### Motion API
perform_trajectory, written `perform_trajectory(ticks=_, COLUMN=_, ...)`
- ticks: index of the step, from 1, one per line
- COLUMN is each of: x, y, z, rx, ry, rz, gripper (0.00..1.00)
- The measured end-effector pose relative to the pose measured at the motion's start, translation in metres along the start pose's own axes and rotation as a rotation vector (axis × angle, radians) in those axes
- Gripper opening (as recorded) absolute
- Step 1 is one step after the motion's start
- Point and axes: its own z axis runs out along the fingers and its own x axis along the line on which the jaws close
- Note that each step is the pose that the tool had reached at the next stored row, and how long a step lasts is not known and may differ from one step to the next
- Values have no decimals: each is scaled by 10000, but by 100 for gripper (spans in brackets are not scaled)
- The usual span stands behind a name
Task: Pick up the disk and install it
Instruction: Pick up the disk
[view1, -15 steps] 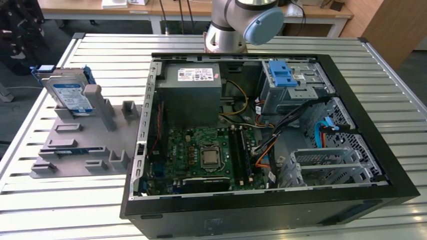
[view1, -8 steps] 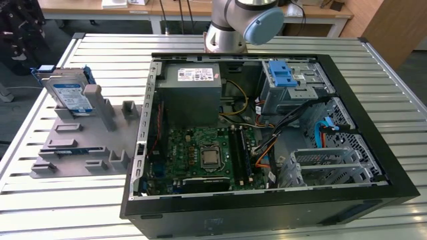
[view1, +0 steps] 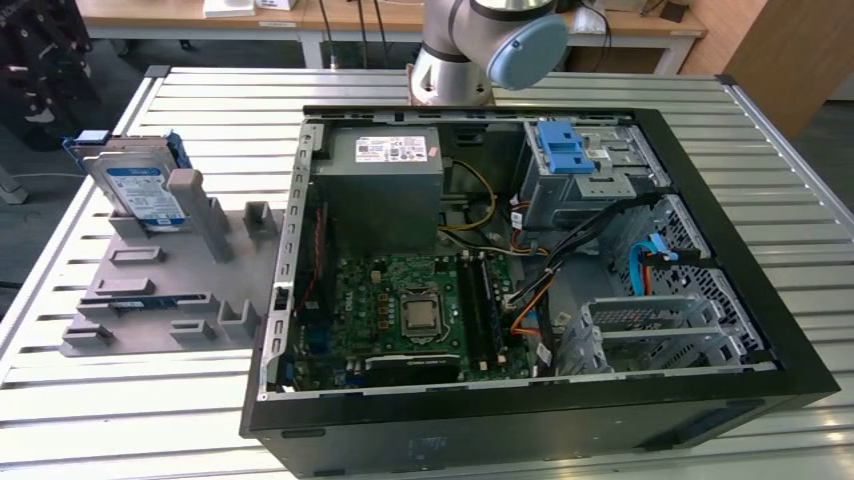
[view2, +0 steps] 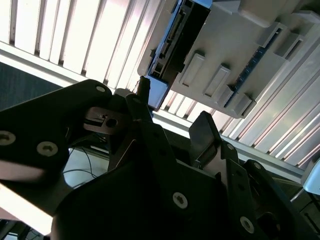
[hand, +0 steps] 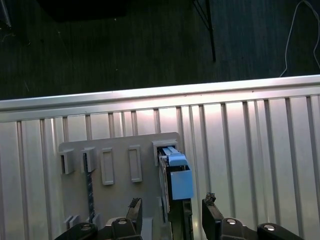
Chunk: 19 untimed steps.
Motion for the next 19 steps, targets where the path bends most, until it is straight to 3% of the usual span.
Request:
perform_trajectory(ticks=10, x=3, y=4, z=49, rx=-13, ry=-56, rz=-214, gripper=59)
perform_trajectory(ticks=15, x=3, y=6, z=136, rx=-33, ry=-61, rz=-227, gripper=59)
perform_trajectory(ticks=19, x=-35, y=13, z=205, rx=-31, ry=-16, rz=-226, gripper=59)
